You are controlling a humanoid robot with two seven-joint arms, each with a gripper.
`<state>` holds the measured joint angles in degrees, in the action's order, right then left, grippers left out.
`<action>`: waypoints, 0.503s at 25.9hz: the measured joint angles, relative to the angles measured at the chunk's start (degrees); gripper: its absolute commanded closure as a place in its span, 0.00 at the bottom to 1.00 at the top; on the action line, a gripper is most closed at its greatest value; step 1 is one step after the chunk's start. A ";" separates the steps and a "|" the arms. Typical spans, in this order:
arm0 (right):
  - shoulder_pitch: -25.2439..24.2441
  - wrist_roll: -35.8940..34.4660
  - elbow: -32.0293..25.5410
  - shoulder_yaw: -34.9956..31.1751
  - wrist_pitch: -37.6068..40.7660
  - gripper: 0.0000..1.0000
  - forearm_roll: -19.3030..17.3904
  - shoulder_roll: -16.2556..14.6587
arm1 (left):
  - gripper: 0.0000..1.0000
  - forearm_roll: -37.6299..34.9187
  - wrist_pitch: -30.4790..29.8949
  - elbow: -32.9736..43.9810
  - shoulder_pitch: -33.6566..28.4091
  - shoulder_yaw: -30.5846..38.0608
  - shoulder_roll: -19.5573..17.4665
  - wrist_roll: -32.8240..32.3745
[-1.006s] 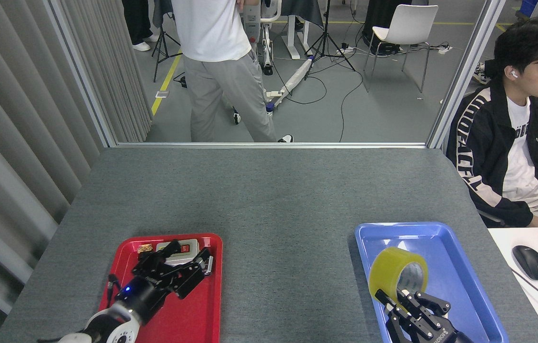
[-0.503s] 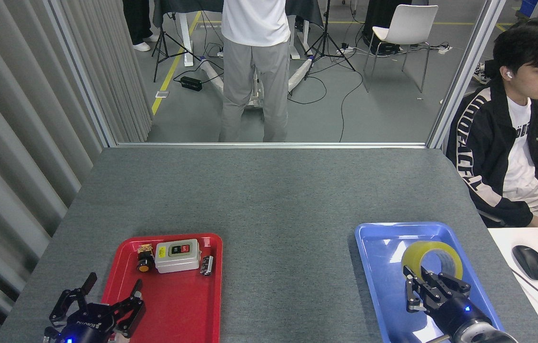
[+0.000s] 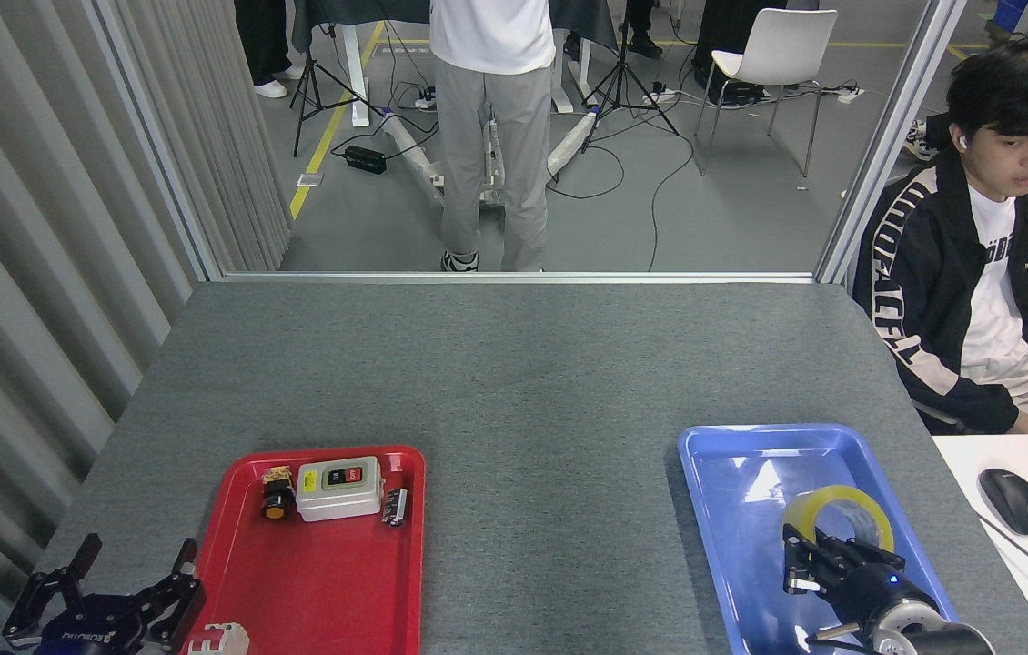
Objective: Place and move tape with both arms
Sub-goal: 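Lower the tape into the blue tray and open the right gripper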
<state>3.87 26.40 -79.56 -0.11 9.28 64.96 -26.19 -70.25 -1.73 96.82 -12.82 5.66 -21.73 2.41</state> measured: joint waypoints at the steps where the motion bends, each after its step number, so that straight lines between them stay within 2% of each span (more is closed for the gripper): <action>1: 0.25 0.02 0.41 0.05 -0.20 0.61 -0.16 -0.14 | 0.01 0.01 0.11 0.33 -0.01 0.19 -0.08 0.20; 3: 0.67 0.22 1.11 0.13 -0.22 0.15 -0.38 -0.36 | 0.01 0.02 0.23 1.09 -0.06 0.43 -0.09 0.90; 4: 0.79 0.15 1.38 0.15 -0.24 0.02 -0.45 -0.44 | 0.01 0.02 0.26 1.31 -0.07 0.48 -0.07 1.33; 13: 0.40 -7.18 0.87 0.10 5.06 0.01 -0.38 -0.94 | 0.01 0.06 -0.43 1.47 -0.10 1.05 1.51 2.39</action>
<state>4.27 19.22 -78.68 0.00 14.34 64.58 -27.13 -70.19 -2.16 98.28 -12.93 6.70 -20.22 4.81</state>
